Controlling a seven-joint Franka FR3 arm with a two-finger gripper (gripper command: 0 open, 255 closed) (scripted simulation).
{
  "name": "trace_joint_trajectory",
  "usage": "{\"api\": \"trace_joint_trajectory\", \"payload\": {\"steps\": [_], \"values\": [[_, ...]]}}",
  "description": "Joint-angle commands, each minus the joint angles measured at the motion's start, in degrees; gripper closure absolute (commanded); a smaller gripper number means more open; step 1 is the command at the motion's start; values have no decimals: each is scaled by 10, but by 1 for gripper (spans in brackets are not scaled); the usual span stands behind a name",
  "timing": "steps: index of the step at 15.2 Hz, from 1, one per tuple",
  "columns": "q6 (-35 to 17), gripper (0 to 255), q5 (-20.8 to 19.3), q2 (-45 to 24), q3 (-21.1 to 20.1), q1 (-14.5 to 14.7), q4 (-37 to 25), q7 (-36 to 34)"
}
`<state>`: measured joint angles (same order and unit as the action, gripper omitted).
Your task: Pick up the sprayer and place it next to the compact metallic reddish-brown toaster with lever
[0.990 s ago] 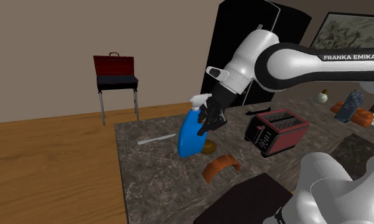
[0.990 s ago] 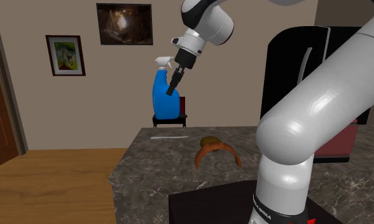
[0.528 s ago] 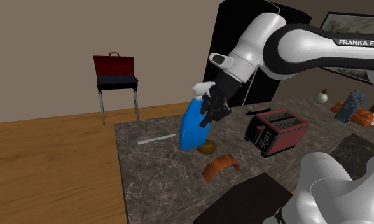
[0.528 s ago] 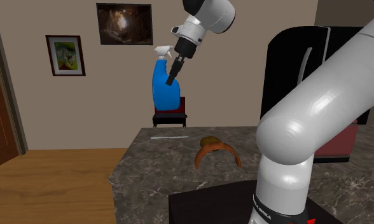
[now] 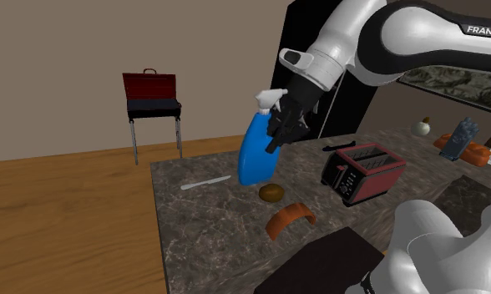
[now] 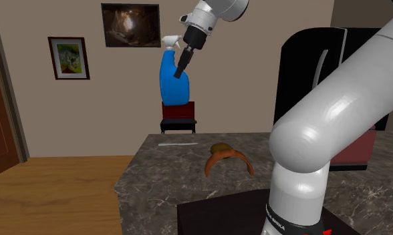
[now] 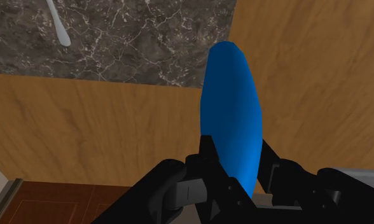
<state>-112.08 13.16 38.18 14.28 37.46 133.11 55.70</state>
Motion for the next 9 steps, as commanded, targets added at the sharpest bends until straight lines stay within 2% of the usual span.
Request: {"api": "trace_joint_trajectory", "payload": {"steps": [1, 2, 9], "values": [[14, 255, -1, -4, 0, 1, -18, -4], [19, 255, -1, -4, 0, 1, -23, -5], [67, 255, -36, 19, 82, -30, -27, 79]]}}
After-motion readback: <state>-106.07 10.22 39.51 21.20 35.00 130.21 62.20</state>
